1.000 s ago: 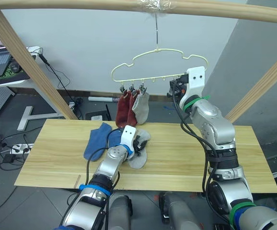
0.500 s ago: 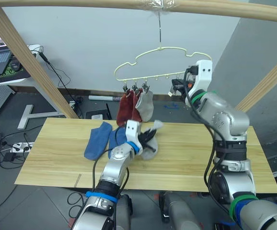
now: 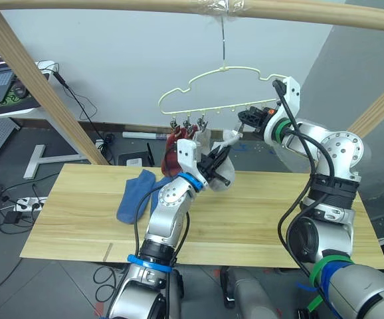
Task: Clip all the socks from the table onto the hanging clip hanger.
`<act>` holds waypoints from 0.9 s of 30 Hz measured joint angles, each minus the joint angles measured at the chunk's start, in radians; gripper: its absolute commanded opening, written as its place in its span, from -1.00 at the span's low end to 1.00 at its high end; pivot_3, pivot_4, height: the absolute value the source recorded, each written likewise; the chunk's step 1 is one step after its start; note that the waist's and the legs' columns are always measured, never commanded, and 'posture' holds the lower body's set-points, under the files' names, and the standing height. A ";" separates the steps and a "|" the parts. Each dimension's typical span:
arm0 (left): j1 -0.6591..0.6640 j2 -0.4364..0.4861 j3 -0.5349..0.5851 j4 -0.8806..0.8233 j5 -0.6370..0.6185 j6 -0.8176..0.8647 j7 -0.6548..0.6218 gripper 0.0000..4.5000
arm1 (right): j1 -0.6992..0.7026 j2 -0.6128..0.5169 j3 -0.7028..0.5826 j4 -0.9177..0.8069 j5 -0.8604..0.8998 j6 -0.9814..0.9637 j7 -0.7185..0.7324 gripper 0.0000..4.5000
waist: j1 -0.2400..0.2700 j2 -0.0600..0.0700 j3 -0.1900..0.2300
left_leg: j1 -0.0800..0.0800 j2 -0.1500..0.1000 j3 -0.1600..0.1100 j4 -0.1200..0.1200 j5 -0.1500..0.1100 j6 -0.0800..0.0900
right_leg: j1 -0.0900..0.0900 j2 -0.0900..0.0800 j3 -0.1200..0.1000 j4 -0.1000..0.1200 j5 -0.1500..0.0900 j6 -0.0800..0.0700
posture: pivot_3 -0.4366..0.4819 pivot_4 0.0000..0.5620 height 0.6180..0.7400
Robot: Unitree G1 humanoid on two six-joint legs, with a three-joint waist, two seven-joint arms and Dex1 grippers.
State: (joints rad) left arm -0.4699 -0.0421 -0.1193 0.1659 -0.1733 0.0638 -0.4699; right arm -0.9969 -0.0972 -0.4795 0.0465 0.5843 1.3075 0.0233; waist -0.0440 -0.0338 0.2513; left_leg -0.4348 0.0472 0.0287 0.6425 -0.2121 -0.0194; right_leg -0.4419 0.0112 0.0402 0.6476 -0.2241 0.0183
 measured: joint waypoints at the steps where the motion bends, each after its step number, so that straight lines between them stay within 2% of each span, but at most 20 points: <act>1: 0.000 0.000 0.001 0.000 -0.003 0.000 0.000 -0.99 | -0.003 0.003 -0.010 0.000 0.005 0.008 -0.008 -1.00 | 0.000 0.000 0.000 | 0.000 0.000 0.000 0.000 0.000 0.000 | 0.000 0.000 0.000 0.000 0.000 0.000 | -0.24 -0.11 1.00; 17: 0.009 -0.001 0.006 0.005 -0.048 0.034 -0.013 -0.99 | -0.027 0.008 -0.050 0.003 0.049 0.045 -0.080 -1.00 | -0.001 0.000 0.000 | 0.000 0.000 0.000 0.000 0.000 0.000 | 0.000 0.000 0.000 -0.001 0.000 0.000 | -0.27 -0.09 1.00; 27: -0.040 -0.013 0.014 0.037 -0.054 0.031 -0.003 -0.99 | -0.032 0.027 -0.058 0.003 0.071 0.073 -0.110 -1.00 | -0.005 0.000 0.000 | 0.000 0.000 0.000 -0.001 0.000 0.000 | 0.000 0.000 0.000 -0.001 0.000 0.000 | -0.27 -0.08 1.00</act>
State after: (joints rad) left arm -0.5099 -0.0549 -0.1058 0.2026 -0.2272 0.0949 -0.4726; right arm -1.0289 -0.0702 -0.5378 0.0492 0.6549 1.3802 -0.0872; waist -0.0486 -0.0338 0.2513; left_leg -0.4350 0.0470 0.0288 0.6416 -0.2124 -0.0189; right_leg -0.4420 0.0114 0.0401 0.6467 -0.2242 0.0184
